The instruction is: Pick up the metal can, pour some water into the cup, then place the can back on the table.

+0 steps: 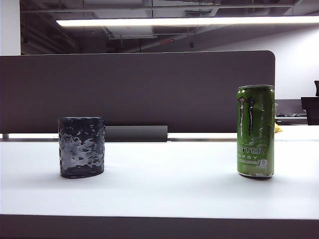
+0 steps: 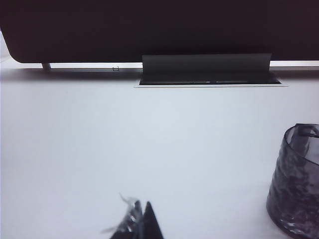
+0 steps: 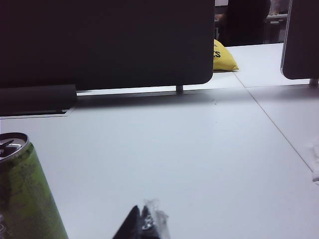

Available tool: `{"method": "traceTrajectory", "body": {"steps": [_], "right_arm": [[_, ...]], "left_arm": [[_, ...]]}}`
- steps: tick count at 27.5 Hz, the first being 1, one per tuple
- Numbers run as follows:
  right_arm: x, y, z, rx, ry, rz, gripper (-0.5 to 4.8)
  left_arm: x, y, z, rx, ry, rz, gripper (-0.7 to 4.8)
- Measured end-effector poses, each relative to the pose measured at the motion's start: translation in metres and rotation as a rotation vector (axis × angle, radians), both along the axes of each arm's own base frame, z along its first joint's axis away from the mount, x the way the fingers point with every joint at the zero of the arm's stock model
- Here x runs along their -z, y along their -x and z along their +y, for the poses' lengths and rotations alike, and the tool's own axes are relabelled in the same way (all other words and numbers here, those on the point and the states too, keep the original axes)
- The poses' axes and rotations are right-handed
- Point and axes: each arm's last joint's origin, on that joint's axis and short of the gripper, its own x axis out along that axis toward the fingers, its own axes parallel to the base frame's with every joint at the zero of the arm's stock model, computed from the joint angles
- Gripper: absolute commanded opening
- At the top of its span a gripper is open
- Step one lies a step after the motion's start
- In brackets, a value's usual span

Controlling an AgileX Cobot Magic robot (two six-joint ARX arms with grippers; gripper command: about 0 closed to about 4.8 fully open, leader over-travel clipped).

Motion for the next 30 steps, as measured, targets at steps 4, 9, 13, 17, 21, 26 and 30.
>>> {"method": "traceTrajectory", "body": {"steps": [4, 9, 13, 17, 21, 26, 30], "right_arm": [[0.000, 0.000, 0.000, 0.000, 0.000, 0.000, 0.00], [0.000, 0.000, 0.000, 0.000, 0.000, 0.000, 0.01], [0.000, 0.000, 0.000, 0.000, 0.000, 0.000, 0.02], [0.000, 0.000, 0.000, -0.002, -0.032, 0.001, 0.22], [0.000, 0.000, 0.000, -0.010, -0.110, 0.005, 0.65], [0.000, 0.000, 0.002, -0.070, -0.223, 0.016, 0.67], [0.000, 0.001, 0.006, -0.213, -0.288, 0.042, 0.66]], "left_arm": [[0.000, 0.000, 0.000, 0.000, 0.000, 0.000, -0.05], [0.000, 0.000, 0.000, 0.000, 0.000, 0.000, -0.05], [0.000, 0.000, -0.002, 0.024, 0.000, 0.000, -0.05], [0.000, 0.001, -0.012, 0.119, 0.000, 0.000, -0.05], [0.000, 0.002, -0.022, 0.226, 0.000, 0.000, -0.05], [0.000, 0.007, -0.038, 0.398, 0.000, 0.000, -0.05], [0.000, 0.012, -0.048, 0.518, -0.001, 0.000, -0.05]]}}
